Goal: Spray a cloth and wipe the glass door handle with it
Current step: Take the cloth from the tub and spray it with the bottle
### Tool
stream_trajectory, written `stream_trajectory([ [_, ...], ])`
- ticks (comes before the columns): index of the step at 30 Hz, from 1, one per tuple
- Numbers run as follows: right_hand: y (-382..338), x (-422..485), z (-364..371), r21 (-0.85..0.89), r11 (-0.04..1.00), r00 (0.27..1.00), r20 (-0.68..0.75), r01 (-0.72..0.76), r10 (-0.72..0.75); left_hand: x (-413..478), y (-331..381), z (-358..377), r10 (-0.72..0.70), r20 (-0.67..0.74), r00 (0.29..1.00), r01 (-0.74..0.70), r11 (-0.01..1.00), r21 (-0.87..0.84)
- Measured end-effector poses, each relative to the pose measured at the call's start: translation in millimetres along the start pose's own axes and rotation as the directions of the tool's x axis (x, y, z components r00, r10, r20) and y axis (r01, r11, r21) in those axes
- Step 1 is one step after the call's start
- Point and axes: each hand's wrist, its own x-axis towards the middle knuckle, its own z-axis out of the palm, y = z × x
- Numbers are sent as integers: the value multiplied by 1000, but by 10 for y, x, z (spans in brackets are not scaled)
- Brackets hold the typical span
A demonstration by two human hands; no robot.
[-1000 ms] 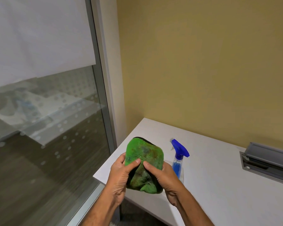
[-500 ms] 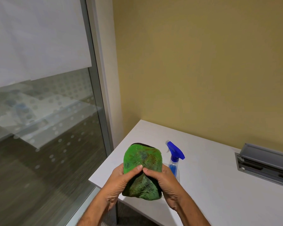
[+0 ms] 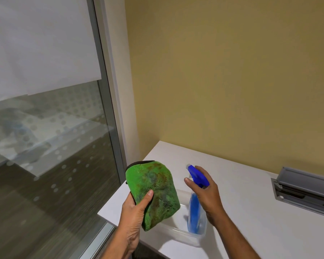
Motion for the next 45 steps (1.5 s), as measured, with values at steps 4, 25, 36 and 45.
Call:
stream_trajectory([
  [4,79,132,99,-22,1000,998,64,-16,17,25,3,-26,-11,8,1000,11,998,-54],
  [25,-1064,-431,590,-85,924,822,493,372,-286,50,814,-178,235,-173,957,-236,972,14],
  [36,-1300,-569,804,-62,931,827,484,359,-287,-75,896,-145,260,-95,961,-253,964,86],
  [45,-1150,-652,700,-148,915,811,530,376,-247,-15,1009,-170,250,-200,947,-262,964,-36],
])
